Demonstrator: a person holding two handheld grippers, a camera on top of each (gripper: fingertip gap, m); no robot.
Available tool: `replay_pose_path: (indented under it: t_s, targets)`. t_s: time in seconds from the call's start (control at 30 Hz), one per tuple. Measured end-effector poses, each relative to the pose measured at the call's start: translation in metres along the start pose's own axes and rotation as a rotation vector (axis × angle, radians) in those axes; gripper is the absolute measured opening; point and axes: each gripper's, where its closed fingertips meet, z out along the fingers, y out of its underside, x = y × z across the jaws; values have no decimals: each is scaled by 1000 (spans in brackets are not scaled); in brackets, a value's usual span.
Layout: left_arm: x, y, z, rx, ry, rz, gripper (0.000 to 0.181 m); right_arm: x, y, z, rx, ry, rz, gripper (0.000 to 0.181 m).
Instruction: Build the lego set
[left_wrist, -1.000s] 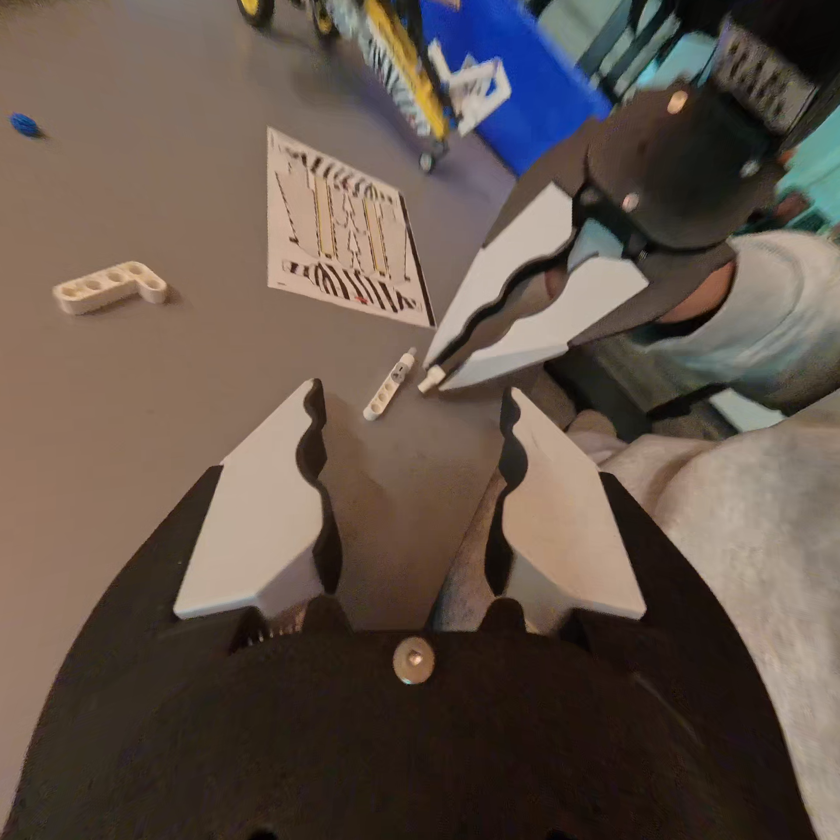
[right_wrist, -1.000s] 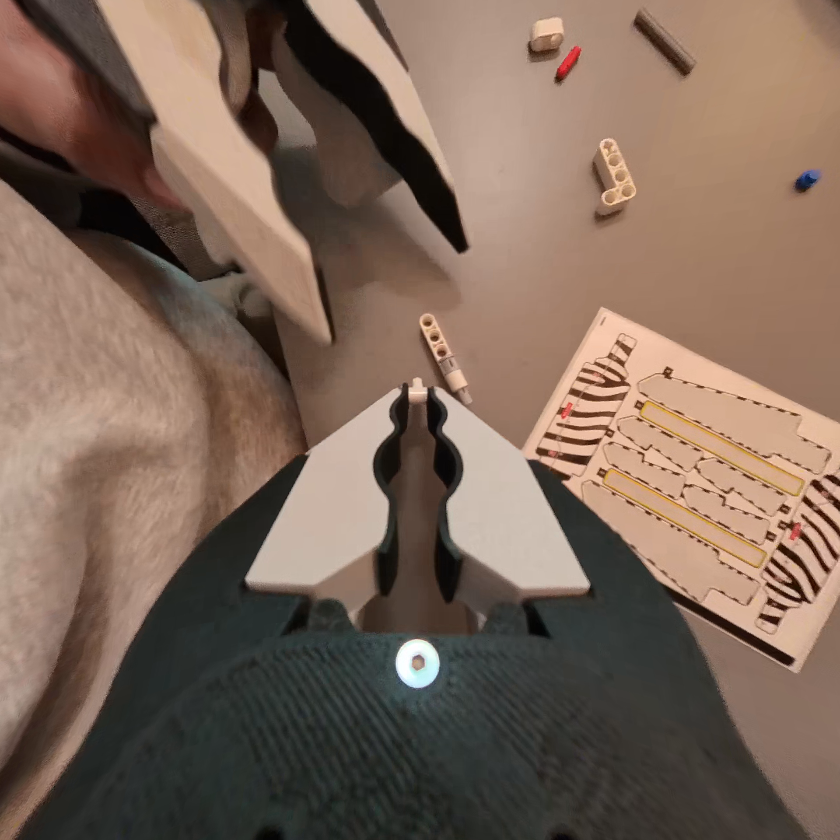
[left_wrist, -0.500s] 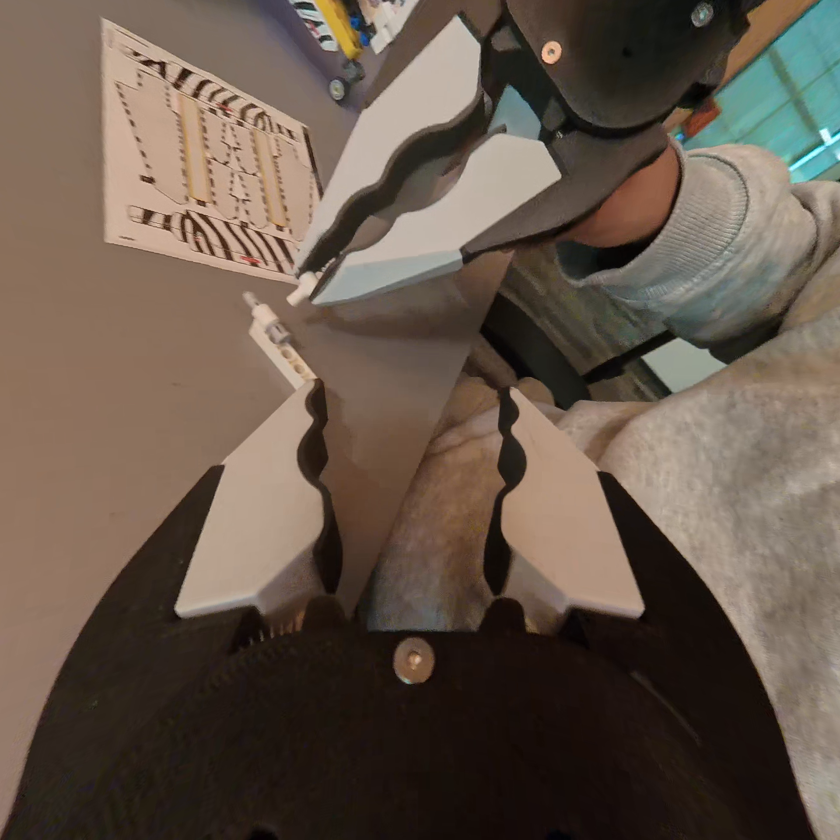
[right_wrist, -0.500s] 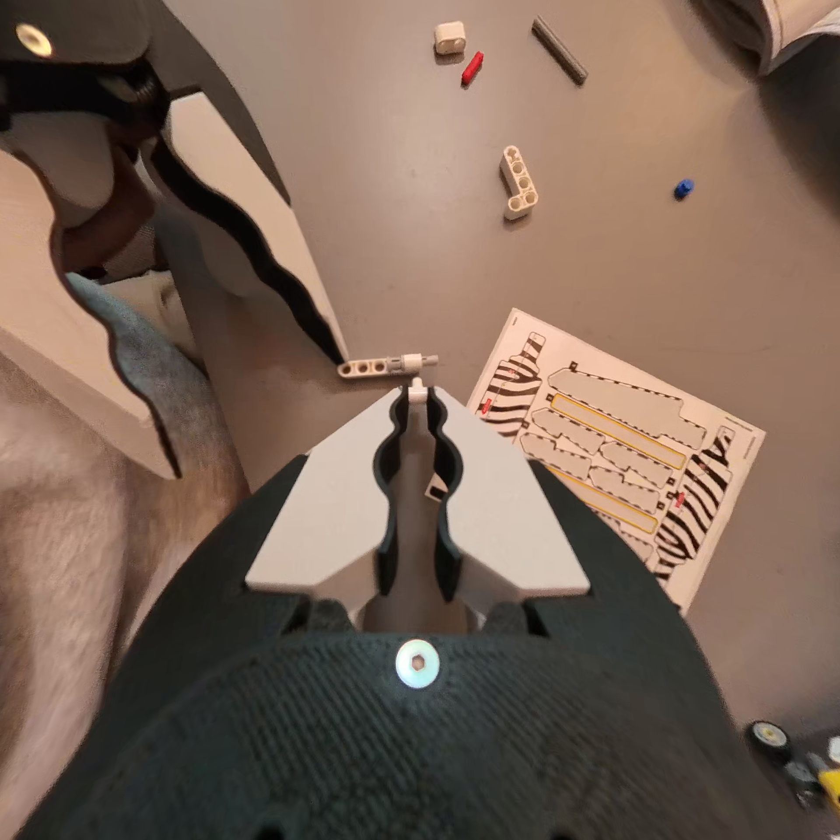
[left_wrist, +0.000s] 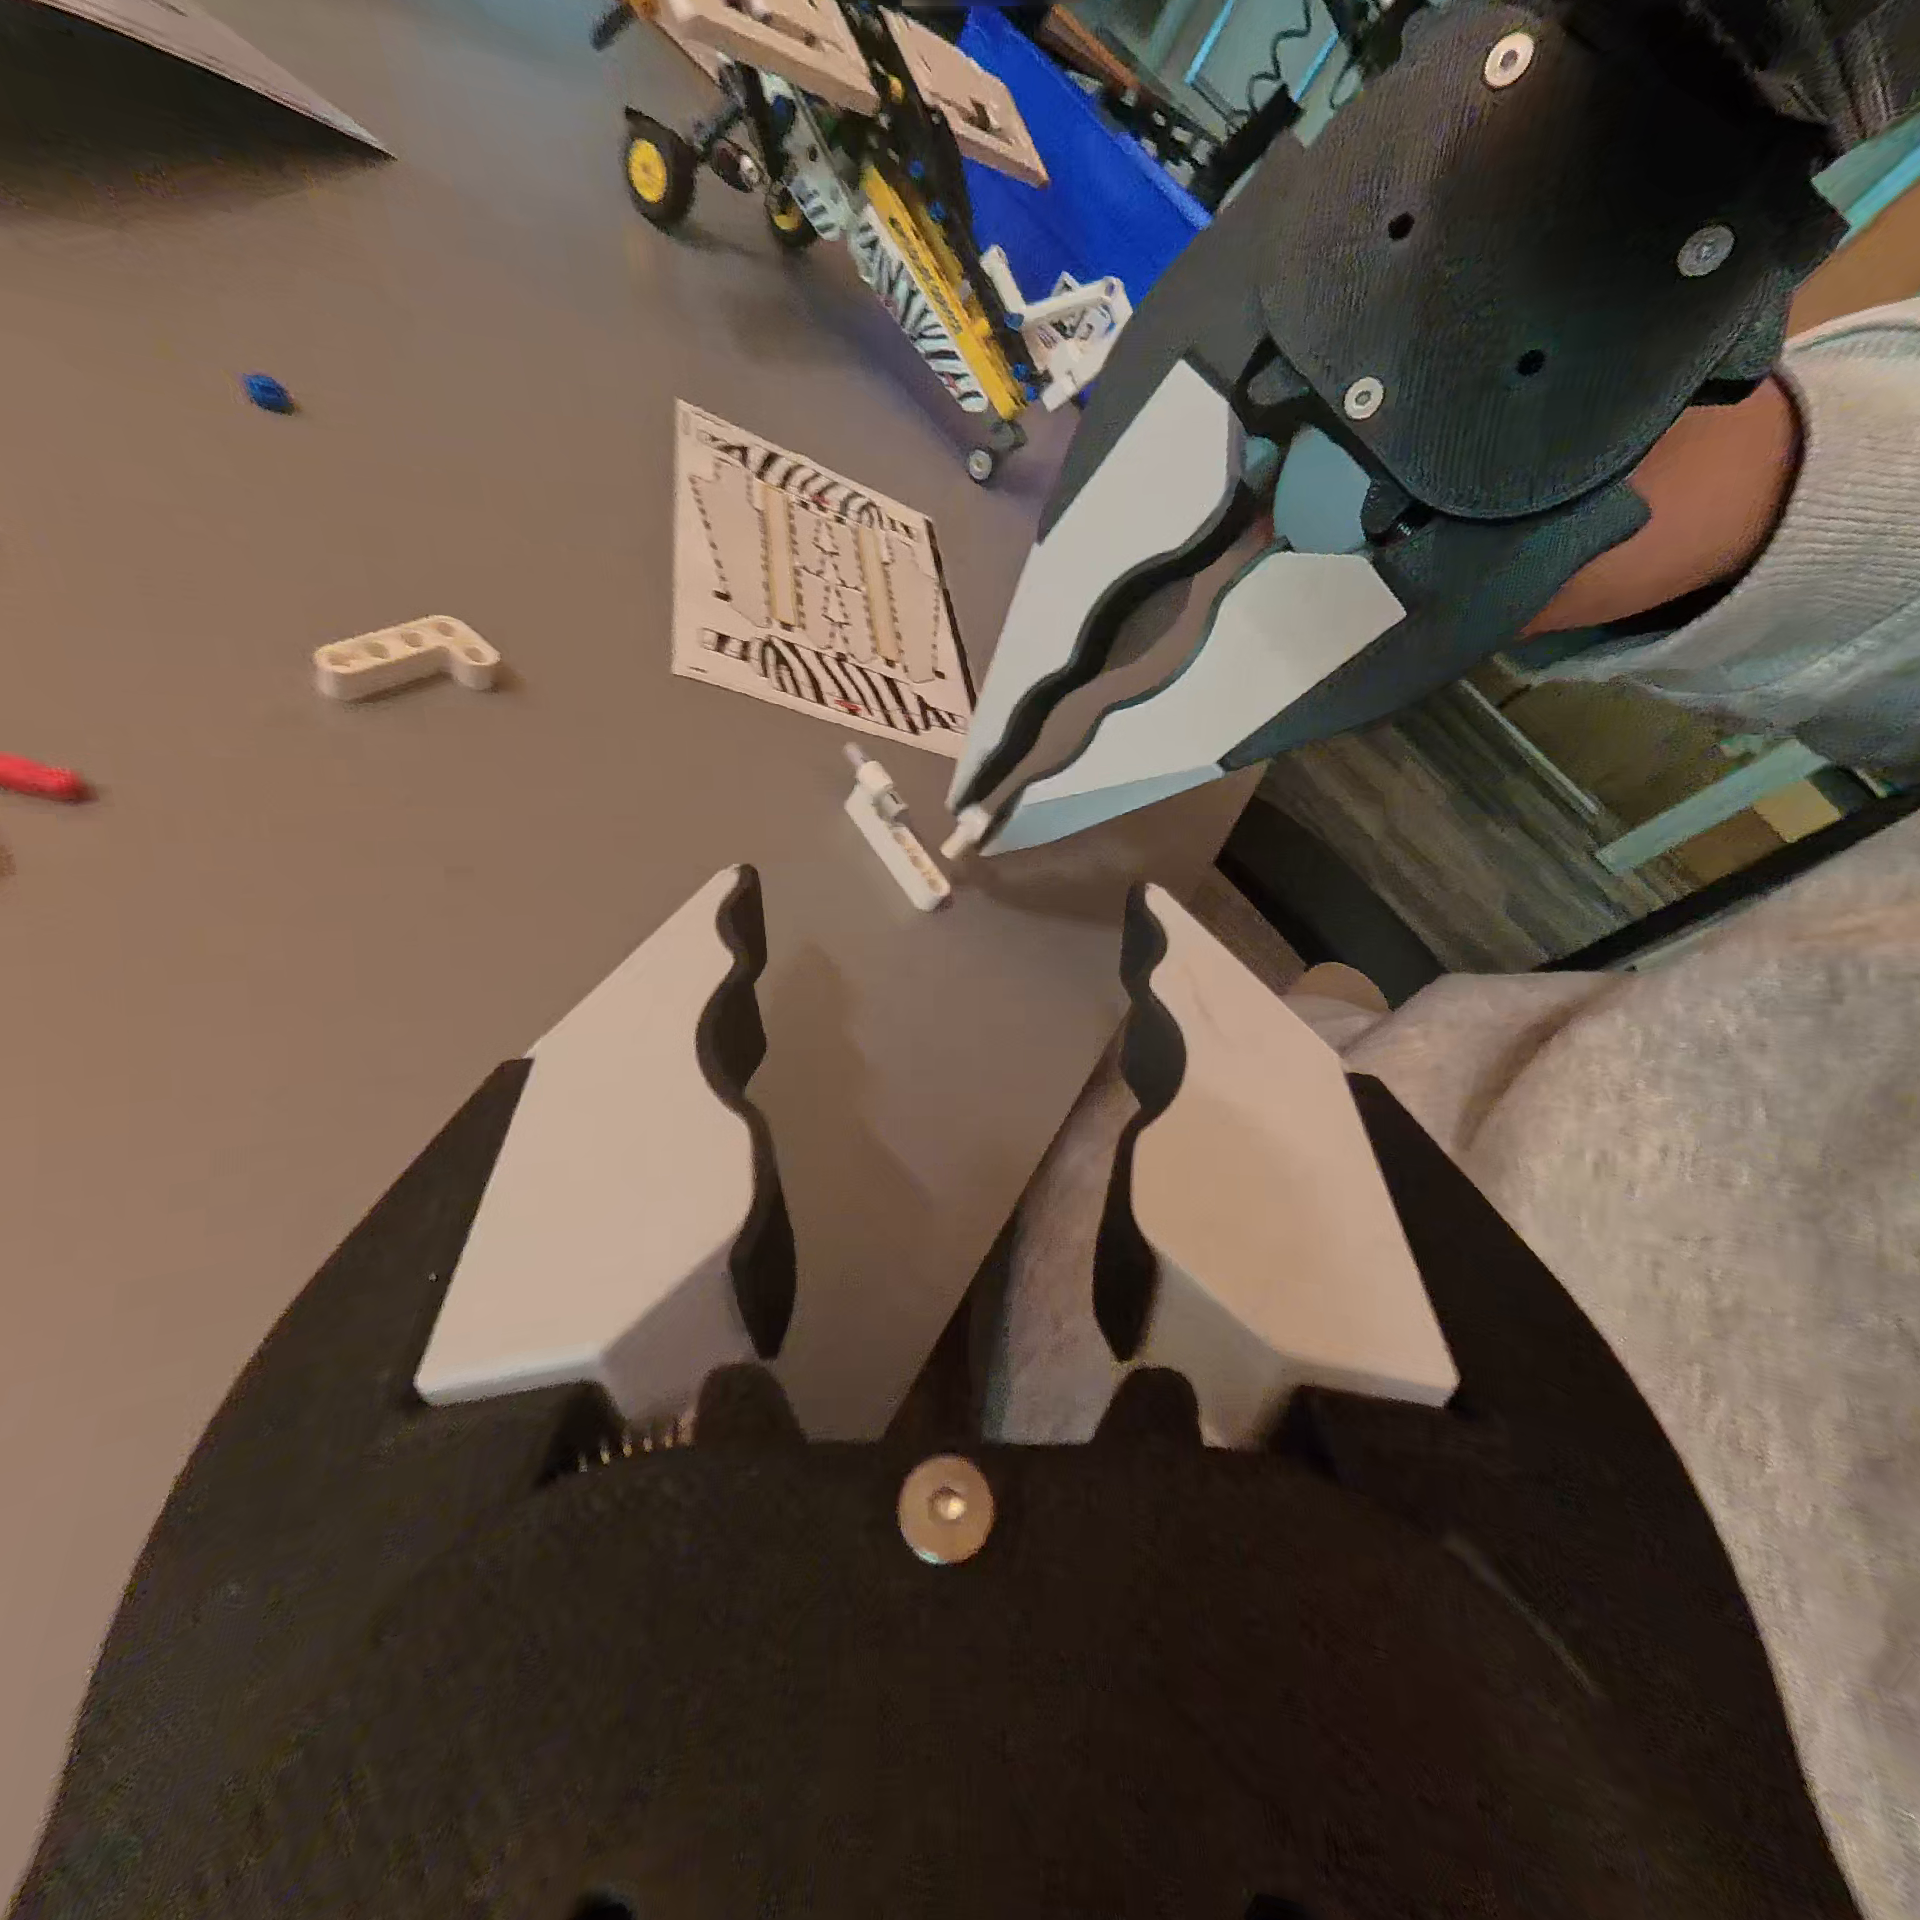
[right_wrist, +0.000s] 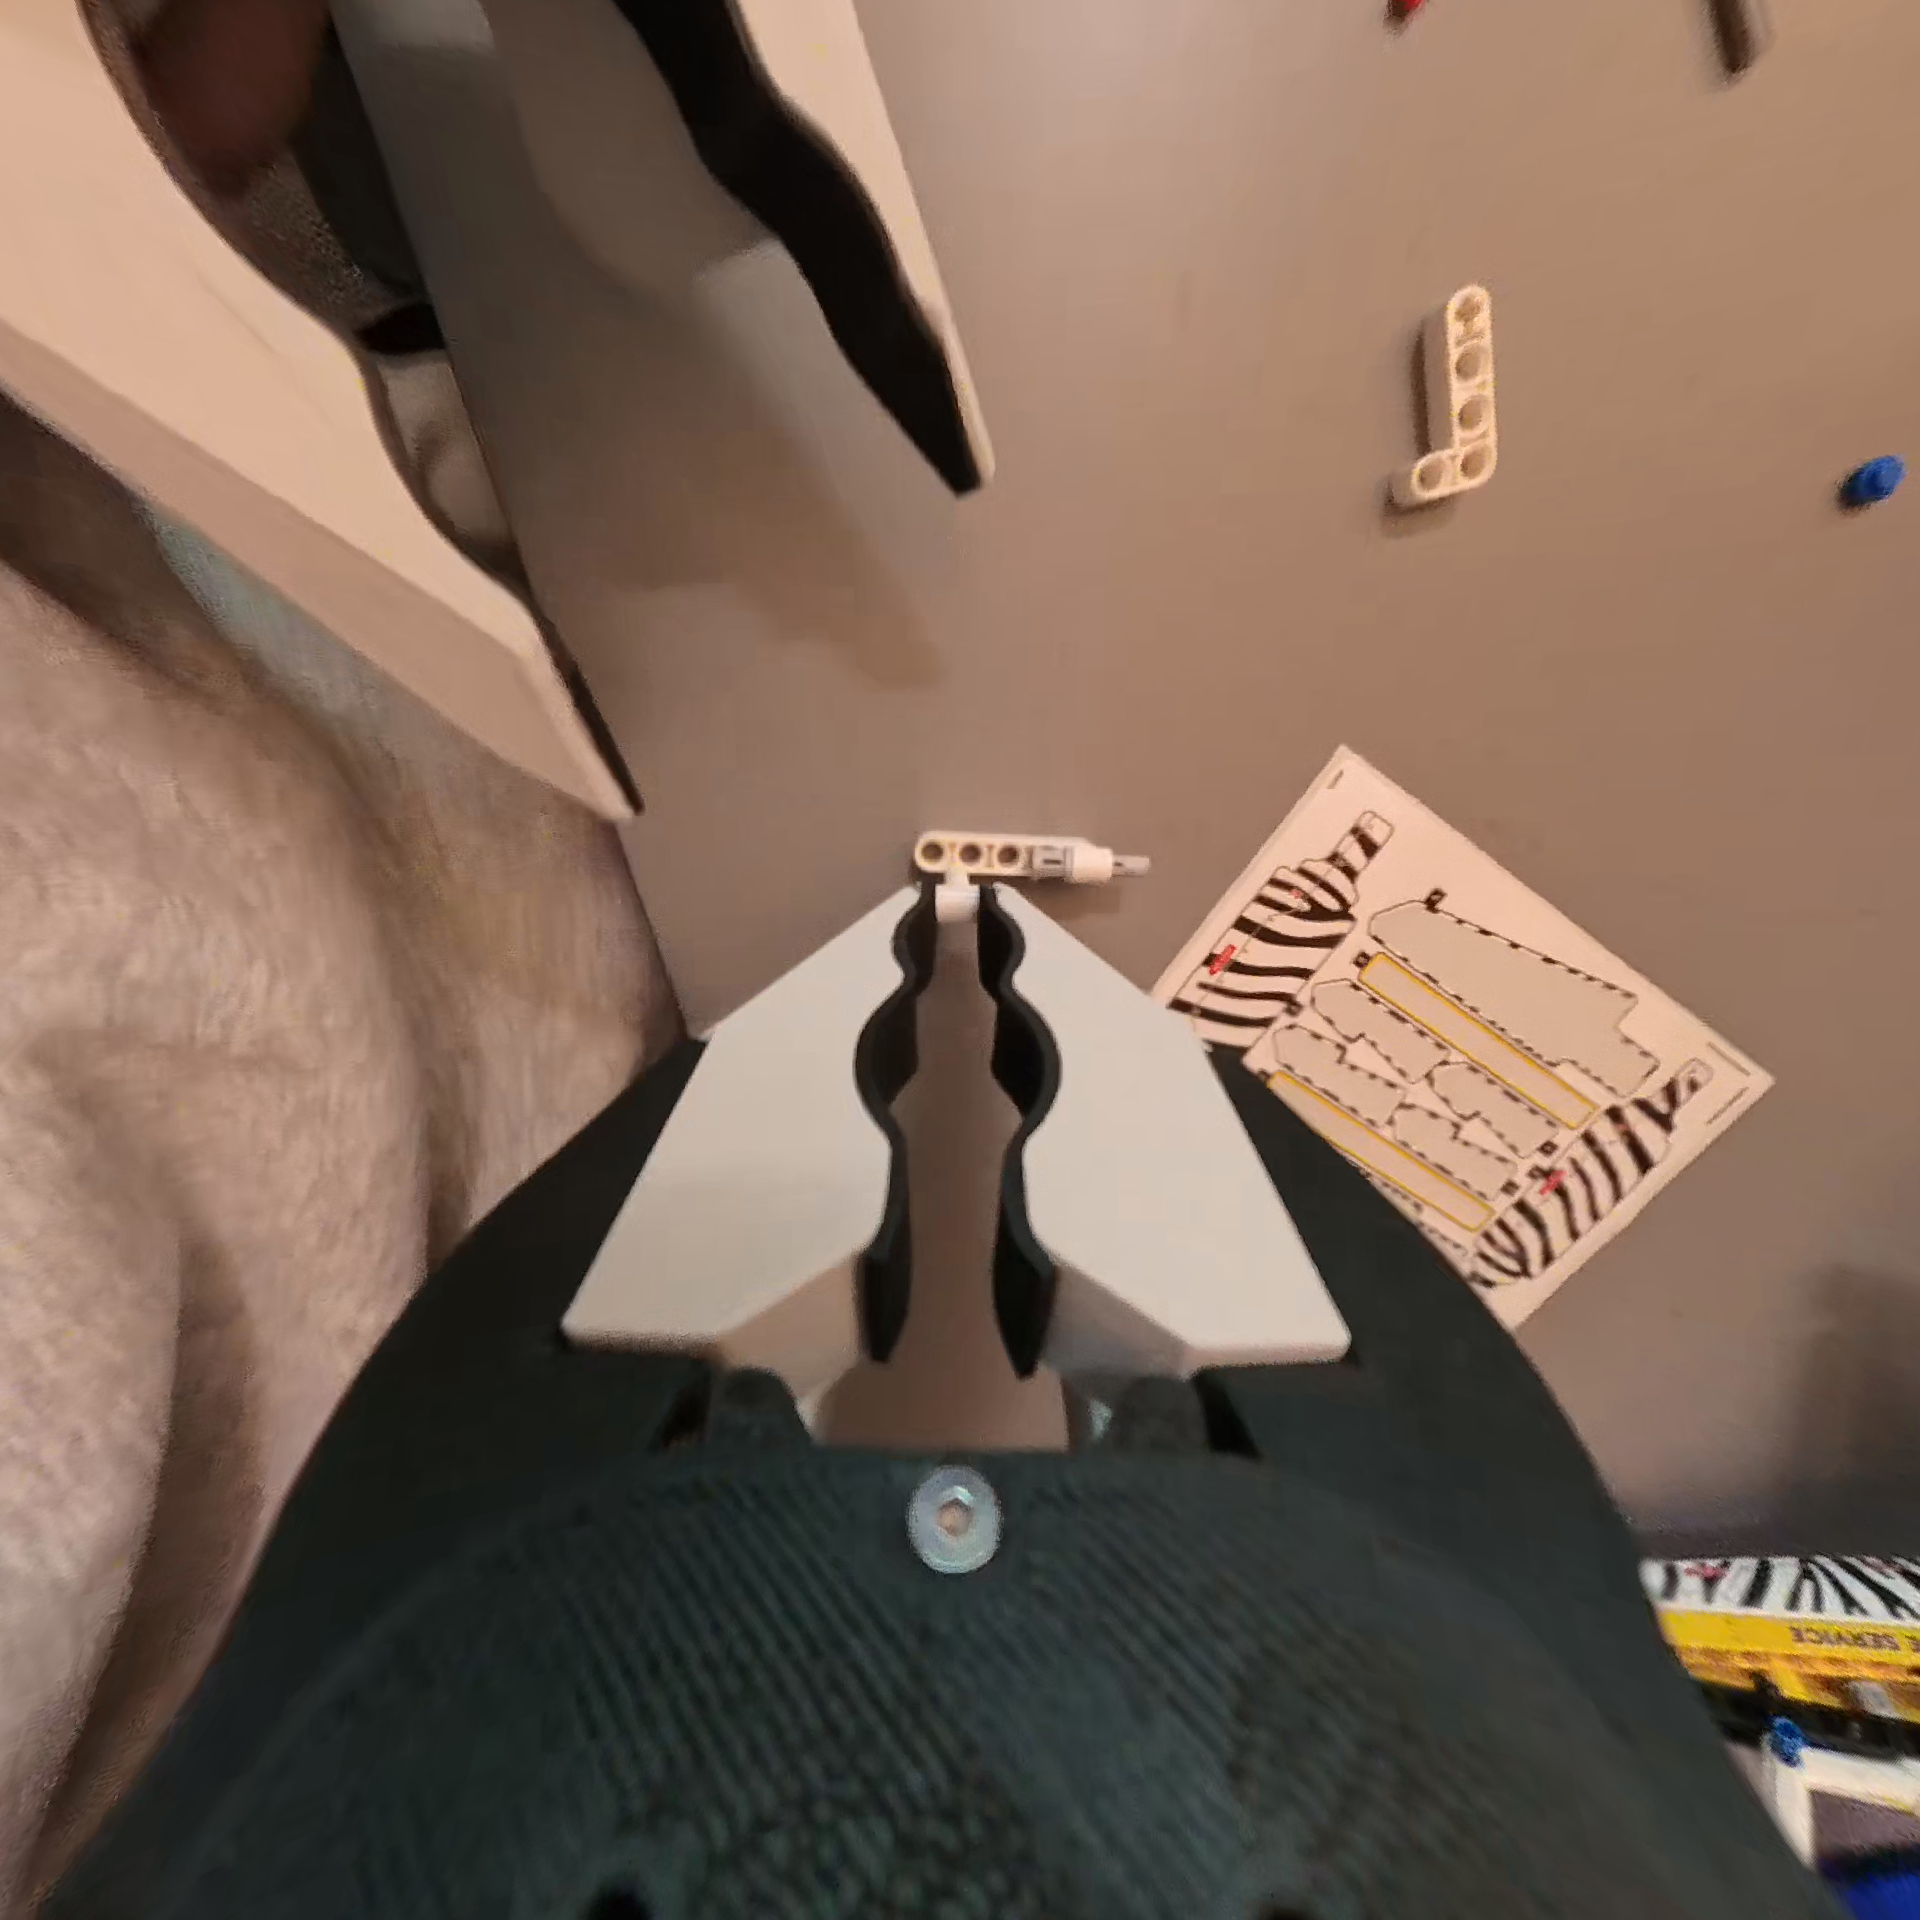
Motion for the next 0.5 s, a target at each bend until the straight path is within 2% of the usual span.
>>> replay_pose_path:
  t_s: [0.2, 0.27, 0.5]
  targets:
    - [-19, -12, -19, 72, -25, -57, 65, -4, -2, 3, -88, -40, 35, 6]
    - [-33, -13, -26, 87, -81, -87, 56, -4, -2, 6, -110, -43, 42, 6]
    - [-56, -21, -45, 164, -139, -156, 55, -2, 0, 10, -155, -49, 95, 6]
